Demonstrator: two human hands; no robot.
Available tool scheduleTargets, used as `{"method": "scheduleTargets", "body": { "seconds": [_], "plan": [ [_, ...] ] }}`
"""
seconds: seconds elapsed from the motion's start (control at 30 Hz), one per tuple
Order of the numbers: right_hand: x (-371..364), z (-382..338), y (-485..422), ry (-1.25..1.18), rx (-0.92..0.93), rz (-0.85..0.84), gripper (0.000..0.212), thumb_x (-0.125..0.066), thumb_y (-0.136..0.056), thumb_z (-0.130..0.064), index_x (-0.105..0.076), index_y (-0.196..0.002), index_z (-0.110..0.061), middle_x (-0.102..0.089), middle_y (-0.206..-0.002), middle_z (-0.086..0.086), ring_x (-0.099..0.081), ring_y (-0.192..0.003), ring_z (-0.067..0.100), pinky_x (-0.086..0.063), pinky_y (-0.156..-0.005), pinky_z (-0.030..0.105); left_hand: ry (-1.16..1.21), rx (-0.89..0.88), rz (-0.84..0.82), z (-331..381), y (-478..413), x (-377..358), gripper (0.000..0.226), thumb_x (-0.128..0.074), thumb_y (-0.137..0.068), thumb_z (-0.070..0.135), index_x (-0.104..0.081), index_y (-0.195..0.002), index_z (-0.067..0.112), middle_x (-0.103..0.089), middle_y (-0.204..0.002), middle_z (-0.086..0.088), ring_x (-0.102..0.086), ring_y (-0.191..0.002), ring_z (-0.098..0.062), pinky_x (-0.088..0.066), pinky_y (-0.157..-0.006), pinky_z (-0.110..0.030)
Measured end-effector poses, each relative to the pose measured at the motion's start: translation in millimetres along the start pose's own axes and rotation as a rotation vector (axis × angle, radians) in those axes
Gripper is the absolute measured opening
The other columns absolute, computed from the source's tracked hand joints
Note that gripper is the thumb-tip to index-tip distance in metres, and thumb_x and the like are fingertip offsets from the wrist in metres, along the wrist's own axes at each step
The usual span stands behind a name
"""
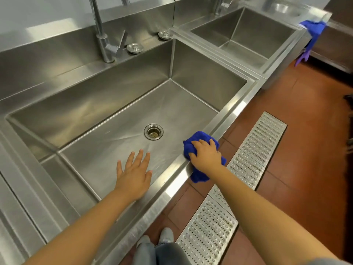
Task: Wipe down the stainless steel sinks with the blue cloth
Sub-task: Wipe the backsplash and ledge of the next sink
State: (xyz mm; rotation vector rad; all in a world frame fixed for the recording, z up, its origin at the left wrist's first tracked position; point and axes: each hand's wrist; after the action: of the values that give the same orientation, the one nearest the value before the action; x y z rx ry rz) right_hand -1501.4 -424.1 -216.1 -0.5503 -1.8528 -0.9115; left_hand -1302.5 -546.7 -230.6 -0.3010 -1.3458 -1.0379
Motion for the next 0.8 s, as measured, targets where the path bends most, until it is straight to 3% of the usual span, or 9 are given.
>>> {"method": "scheduleTargets", "body": {
  "seconds": [0.1,0.3,0.43,0.5,0.7,0.8],
  "plan": [
    [-18.3,-6.0,24.6,0.005,0.035,0.090,0.039,-0.045,-0.096,-0.032,-0.047,-0.135,-0.025,-0.042,-0.142,-0.002,-0.014,-0.143,0.034,-0.038,-0.099,0.055,0.012,0.029,0.003,-9.8,2.1,-0.1,0.058,-0.020,-0.103,0.039,0.005,-0.154,0.026,0.012,-0.161,0.001,0.013,-0.148,-0.022,0.007,-0.115,-0.052],
    [-48.3,-25.0,56.2,-0.052,0.075,0.131,0.042,-0.046,-0.095,-0.032,-0.046,-0.137,-0.026,-0.040,-0.146,-0.006,-0.010,-0.146,0.031,-0.033,-0.104,0.052,-0.045,-0.002,-0.008,-23.3,1.1,-3.3,0.059,-0.020,-0.103,0.039,0.005,-0.154,0.024,0.013,-0.161,0.000,0.013,-0.148,-0.023,0.008,-0.115,-0.053],
    [-54.3,-23.3,61.7,-0.166,0.044,0.197,0.057,-0.047,-0.096,-0.031,-0.028,-0.150,-0.021,-0.023,-0.158,0.001,-0.006,-0.148,0.027,-0.023,-0.114,0.042,-0.126,-0.095,0.029,-19.0,-4.0,-1.0,0.060,-0.019,-0.104,0.038,0.012,-0.153,0.024,0.016,-0.160,0.000,0.016,-0.147,-0.022,0.010,-0.115,-0.051],
    [-56.5,-22.2,64.9,-0.185,-0.001,0.208,0.057,-0.046,-0.098,-0.035,-0.027,-0.150,-0.020,-0.013,-0.160,0.004,-0.002,-0.148,0.027,-0.018,-0.116,0.036,-0.156,-0.143,0.047,-16.5,-10.0,0.5,0.060,-0.019,-0.104,0.037,0.013,-0.152,0.024,0.017,-0.160,0.000,0.016,-0.147,-0.021,0.010,-0.115,-0.051],
    [-52.3,-21.9,52.1,-0.070,-0.011,0.168,0.047,-0.043,-0.098,-0.035,-0.039,-0.143,-0.025,-0.025,-0.157,-0.001,-0.006,-0.147,0.029,-0.034,-0.109,0.047,-0.166,-0.168,0.030,-7.5,-29.2,2.4,0.059,-0.018,-0.104,0.036,0.015,-0.152,0.023,0.016,-0.160,0.001,0.016,-0.147,-0.020,0.011,-0.115,-0.050],
    [-46.9,-19.8,37.7,-0.020,-0.016,0.137,0.044,-0.043,-0.096,-0.034,-0.041,-0.140,-0.026,-0.029,-0.154,-0.004,-0.007,-0.147,0.028,-0.033,-0.107,0.049,-0.161,-0.167,0.019,-2.3,-40.2,0.2,0.060,-0.018,-0.104,0.036,0.015,-0.152,0.023,0.018,-0.160,0.001,0.017,-0.147,-0.020,0.012,-0.114,-0.050]
  ]
}}
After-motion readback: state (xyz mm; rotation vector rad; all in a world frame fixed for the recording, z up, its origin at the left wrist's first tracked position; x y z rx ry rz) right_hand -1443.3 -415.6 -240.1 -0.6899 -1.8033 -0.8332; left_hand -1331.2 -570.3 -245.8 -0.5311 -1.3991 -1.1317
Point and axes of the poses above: each hand's wrist, its own y-axis away from the middle knuckle, its own x-axis out of the back of the hand, z = x × y
